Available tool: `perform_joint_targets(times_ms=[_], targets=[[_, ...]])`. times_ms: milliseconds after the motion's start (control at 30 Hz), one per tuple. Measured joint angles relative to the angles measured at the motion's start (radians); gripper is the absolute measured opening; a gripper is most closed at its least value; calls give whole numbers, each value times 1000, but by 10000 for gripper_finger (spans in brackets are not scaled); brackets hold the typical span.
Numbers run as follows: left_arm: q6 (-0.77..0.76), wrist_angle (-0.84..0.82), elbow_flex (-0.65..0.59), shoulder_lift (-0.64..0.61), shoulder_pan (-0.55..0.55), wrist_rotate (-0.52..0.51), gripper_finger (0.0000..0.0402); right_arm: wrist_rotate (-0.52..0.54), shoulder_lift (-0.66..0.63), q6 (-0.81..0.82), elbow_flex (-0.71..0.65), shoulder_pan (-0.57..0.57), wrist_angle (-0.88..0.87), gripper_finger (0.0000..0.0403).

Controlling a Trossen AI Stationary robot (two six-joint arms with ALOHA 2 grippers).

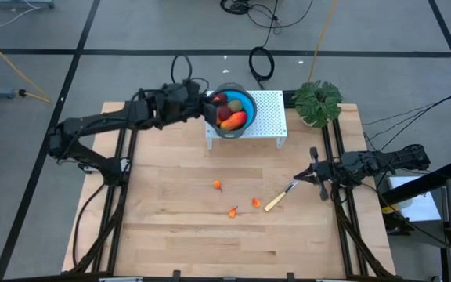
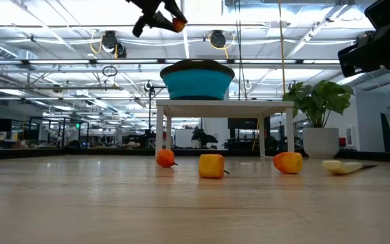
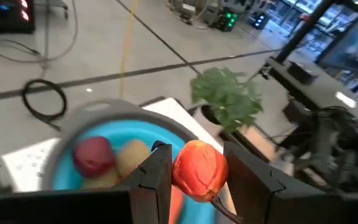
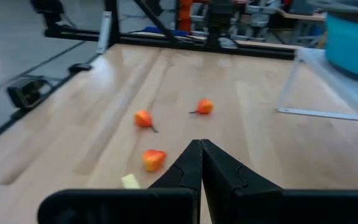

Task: Pick & Place Fruit
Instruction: Put the top left pear into the blue strainer bowl on the shelf

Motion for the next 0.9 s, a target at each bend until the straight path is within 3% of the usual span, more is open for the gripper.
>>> perform_joint_targets(times_ms=[100, 533, 900], targets=[[30, -17, 1, 8, 28, 0, 122, 42, 0, 0, 0, 0, 0, 0], [70, -123, 1, 97, 80, 11, 122, 36, 0, 7, 0, 0, -6, 0], [62, -191, 0, 110, 67, 10, 122, 36, 0, 7, 0, 0, -36, 0]])
